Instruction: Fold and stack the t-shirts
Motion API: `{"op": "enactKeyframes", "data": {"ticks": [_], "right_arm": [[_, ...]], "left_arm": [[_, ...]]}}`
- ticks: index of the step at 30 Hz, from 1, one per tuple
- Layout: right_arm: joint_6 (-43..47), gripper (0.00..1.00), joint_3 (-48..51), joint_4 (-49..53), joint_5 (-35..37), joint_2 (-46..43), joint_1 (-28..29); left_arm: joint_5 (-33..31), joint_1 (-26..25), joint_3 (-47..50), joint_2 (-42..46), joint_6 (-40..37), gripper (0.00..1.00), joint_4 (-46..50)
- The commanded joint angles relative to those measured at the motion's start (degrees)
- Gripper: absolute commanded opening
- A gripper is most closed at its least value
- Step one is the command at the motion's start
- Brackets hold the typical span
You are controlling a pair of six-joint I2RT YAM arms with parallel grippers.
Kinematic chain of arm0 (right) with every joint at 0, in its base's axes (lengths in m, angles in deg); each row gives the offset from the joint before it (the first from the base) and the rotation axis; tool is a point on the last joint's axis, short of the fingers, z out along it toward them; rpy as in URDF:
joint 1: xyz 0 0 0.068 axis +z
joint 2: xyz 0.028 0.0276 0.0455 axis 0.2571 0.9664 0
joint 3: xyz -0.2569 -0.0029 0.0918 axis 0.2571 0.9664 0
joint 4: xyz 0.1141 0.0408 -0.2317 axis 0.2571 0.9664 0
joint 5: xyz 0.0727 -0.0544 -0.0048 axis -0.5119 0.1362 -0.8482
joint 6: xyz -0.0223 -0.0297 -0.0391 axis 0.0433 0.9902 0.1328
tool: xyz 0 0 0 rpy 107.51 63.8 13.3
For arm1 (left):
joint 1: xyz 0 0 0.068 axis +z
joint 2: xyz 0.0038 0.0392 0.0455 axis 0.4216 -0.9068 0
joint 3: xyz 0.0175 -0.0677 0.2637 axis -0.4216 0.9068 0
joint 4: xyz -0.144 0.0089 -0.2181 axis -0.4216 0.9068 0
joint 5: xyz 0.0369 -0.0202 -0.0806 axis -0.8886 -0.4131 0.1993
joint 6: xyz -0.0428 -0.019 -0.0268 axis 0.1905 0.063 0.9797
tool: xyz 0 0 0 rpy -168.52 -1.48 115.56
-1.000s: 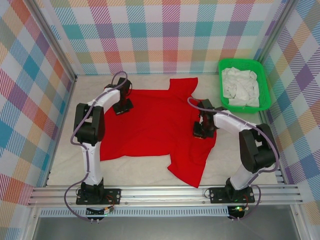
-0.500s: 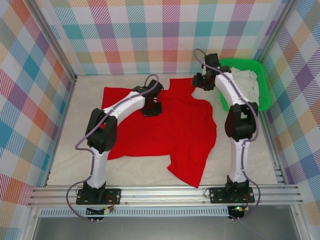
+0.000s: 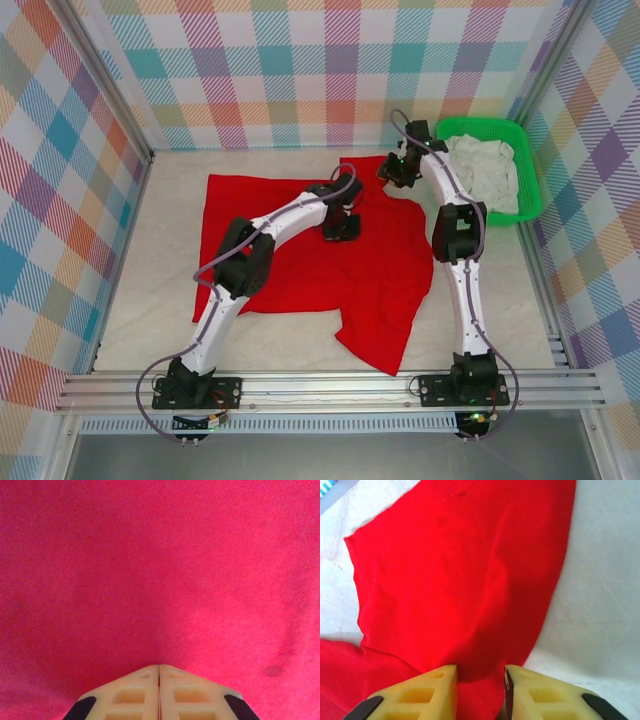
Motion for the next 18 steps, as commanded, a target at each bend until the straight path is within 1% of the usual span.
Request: {"op": "enactKeyframes", "data": {"ticks": [1, 5, 12, 15, 18], "right_arm": [[-6.07, 0.3, -3.31, -1.94, -5.13, 3.26, -0.08], [-9.14, 0.29, -4.06, -2.51, -4.78, 6.03, -0.08], [-10.1, 0.28, -6.36, -2.29, 3.94, 6.66, -0.4], [-9.59, 0.29, -6.69, -2.74, 7.63, 5.99, -0.64], [-8.67, 0.29, -7.02, -3.33, 10.48, 5.57, -0.94]], "left_arm": [[0.98, -0.7, 2.12, -2.35, 1.47, 0.08, 1.27], [-1.72, -0.68, 8.73, 0.28, 0.66, 0.08, 1.76], [-5.64, -0.2, 21.88, 5.64, -2.91, 0.07, 2.41], [-6.78, 0.29, 25.7, 7.01, -3.97, 0.06, 2.68], [-7.56, 0.86, 27.48, 7.65, -4.47, 0.06, 2.33]]}}
